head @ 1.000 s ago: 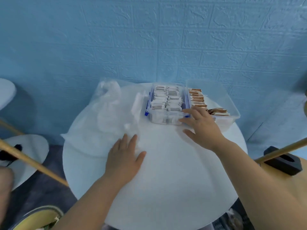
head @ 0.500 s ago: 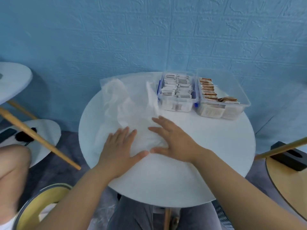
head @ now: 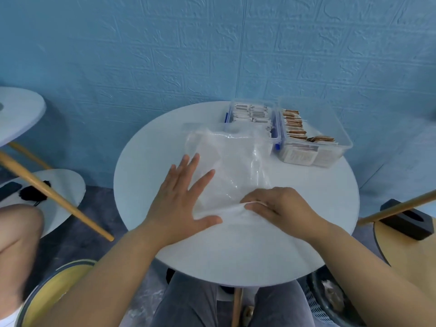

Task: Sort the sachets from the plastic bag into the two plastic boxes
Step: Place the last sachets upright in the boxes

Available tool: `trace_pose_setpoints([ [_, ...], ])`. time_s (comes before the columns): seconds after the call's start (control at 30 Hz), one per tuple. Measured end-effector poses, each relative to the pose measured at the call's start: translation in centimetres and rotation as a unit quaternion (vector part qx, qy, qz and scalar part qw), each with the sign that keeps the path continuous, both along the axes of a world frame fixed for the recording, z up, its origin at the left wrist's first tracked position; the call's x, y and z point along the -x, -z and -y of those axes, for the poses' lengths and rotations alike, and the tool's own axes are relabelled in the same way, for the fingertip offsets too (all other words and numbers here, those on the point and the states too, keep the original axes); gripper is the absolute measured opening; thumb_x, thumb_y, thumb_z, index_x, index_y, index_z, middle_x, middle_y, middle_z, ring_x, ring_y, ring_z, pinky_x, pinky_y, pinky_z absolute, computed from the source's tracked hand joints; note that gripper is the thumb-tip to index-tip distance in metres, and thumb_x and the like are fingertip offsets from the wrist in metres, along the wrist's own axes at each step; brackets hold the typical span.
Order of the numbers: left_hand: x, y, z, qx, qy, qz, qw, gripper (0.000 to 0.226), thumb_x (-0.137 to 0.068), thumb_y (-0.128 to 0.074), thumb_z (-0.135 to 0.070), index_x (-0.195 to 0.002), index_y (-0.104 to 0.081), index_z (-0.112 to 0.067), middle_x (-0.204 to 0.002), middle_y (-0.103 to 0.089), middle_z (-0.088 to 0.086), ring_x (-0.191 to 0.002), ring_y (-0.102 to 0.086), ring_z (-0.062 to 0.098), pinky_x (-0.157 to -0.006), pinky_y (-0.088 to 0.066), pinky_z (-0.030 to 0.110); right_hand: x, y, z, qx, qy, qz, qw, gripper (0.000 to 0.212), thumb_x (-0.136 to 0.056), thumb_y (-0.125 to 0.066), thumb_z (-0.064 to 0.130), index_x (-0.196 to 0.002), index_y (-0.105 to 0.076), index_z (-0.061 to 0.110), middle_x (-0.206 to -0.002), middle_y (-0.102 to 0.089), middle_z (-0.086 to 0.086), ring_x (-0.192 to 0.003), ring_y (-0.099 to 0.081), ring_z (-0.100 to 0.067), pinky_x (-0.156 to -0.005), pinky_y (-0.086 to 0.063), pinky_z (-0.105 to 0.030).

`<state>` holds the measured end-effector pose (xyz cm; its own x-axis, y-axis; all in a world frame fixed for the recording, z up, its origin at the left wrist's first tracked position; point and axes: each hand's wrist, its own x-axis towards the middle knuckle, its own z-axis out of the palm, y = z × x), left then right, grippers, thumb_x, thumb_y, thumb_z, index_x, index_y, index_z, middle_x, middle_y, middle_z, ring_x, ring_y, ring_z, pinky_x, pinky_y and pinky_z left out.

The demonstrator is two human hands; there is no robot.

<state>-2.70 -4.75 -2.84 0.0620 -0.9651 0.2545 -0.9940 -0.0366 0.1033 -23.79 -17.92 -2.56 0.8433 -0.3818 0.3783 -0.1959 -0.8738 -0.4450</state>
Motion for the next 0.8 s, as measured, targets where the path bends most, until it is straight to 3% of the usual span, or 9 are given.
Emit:
trace_pose_setpoints([
  [0.07,0.0,-0.3,0.8,-0.091,-0.012,-0.025,0.995,0.104,-0.058,0.003,-0.090,-0.146,0.007,-0.034,-0.156,0.006,-0.005,-0.143,0.009,0.012,-0.111,0.015,0.026,-0.1,-1.1,0.4,0.040,0.015,0.034,0.998,0.032,-0.086,-0.051,0.046,-0.109,-0.062,0.027,-0.104,-0.067,0.008,-0.091,-0.062,-0.009,-0.080,-0.046,-0.015],
  [0.13,0.2,-0.3,1.3,-0.156,-0.018,-0.046,0.986,0.106,-0.057,-0.006,-0.091,-0.146,0.003,-0.036,-0.156,-0.005,-0.011,-0.142,-0.009,0.013,-0.112,-0.004,0.024,-0.8,-1.8,1.0,0.155,0.042,0.013,0.987,0.049,-0.081,-0.052,0.056,-0.122,-0.051,0.029,-0.130,-0.053,-0.002,-0.118,-0.050,-0.022,-0.100,-0.039,-0.030],
  [0.23,0.4,-0.4,1.6,-0.138,0.000,-0.030,0.990,0.102,-0.055,-0.007,-0.085,-0.145,-0.008,-0.037,-0.146,-0.031,-0.011,-0.127,-0.037,0.013,-0.101,-0.032,0.026,-2.4,-2.8,1.5,0.182,0.068,-0.089,0.977,0.085,-0.074,-0.039,0.076,-0.143,-0.028,0.027,-0.156,-0.011,-0.009,-0.144,-0.005,-0.030,-0.114,-0.003,-0.036],
  [0.33,0.4,-1.0,2.0,-0.075,-0.009,0.001,0.997,0.100,-0.057,-0.017,-0.083,-0.142,-0.028,-0.031,-0.122,-0.053,-0.007,-0.113,-0.047,0.017,-0.088,-0.040,0.031,-3.4,-2.6,1.9,0.104,0.064,-0.206,0.971,0.097,-0.073,-0.040,0.077,-0.148,-0.003,0.028,-0.157,0.012,-0.002,-0.143,0.013,-0.020,-0.116,0.001,-0.036],
  [0.4,0.1,-1.1,2.4,0.031,-0.004,0.063,0.998,0.089,-0.062,-0.032,-0.079,-0.127,-0.053,-0.023,-0.106,-0.059,-0.002,-0.102,-0.049,0.022,-0.082,-0.043,0.035,-3.3,-2.5,1.9,-0.002,0.063,-0.279,0.958,0.097,-0.075,-0.051,0.070,-0.148,0.001,0.031,-0.157,0.005,0.007,-0.144,0.000,-0.014,-0.115,-0.010,-0.033],
  [0.47,-0.1,-0.9,2.9,0.090,-0.010,0.085,0.992,0.083,-0.062,-0.041,-0.076,-0.122,-0.055,-0.020,-0.119,-0.052,0.006,-0.113,-0.041,0.028,-0.094,-0.034,0.042,-3.0,-1.9,1.7,-0.059,0.059,-0.301,0.950,0.093,-0.077,-0.052,0.067,-0.148,-0.005,0.032,-0.156,-0.008,0.009,-0.142,-0.014,-0.013,-0.113,-0.017,-0.032],
  [0.57,-0.1,-1.1,3.6,0.042,0.009,0.099,0.994,0.091,-0.066,-0.033,-0.078,-0.132,-0.044,-0.016,-0.148,-0.032,0.012,-0.139,-0.018,0.034,-0.113,-0.006,0.043,-2.5,-1.1,0.9,-0.062,0.061,-0.288,0.954,0.083,-0.080,-0.049,0.067,-0.147,-0.017,0.030,-0.153,-0.023,0.008,-0.137,-0.025,-0.013,-0.111,-0.023,-0.031],
  [0.67,-0.1,-1.2,4.1,-0.060,0.017,0.069,0.996,0.103,-0.060,-0.010,-0.081,-0.139,-0.037,-0.020,-0.151,-0.028,0.002,-0.143,-0.013,0.019,-0.112,0.010,0.030,-1.9,-1.2,0.8,-0.019,0.077,-0.273,0.959,0.067,-0.081,-0.050,0.064,-0.138,-0.039,0.029,-0.141,-0.040,0.008,-0.126,-0.037,-0.012,-0.102,-0.034,-0.028],
  [0.8,0.6,-0.3,3.4,-0.100,0.022,-0.046,0.994,0.084,-0.070,-0.023,-0.081,-0.127,-0.048,-0.025,-0.127,-0.051,-0.005,-0.122,-0.042,0.013,-0.108,-0.022,0.024,-1.2,-2.2,0.6,0.100,0.124,-0.159,0.974,0.053,-0.073,-0.056,0.067,-0.107,-0.063,0.028,-0.119,-0.049,0.003,-0.107,-0.044,-0.016,-0.089,-0.043,-0.029],
])
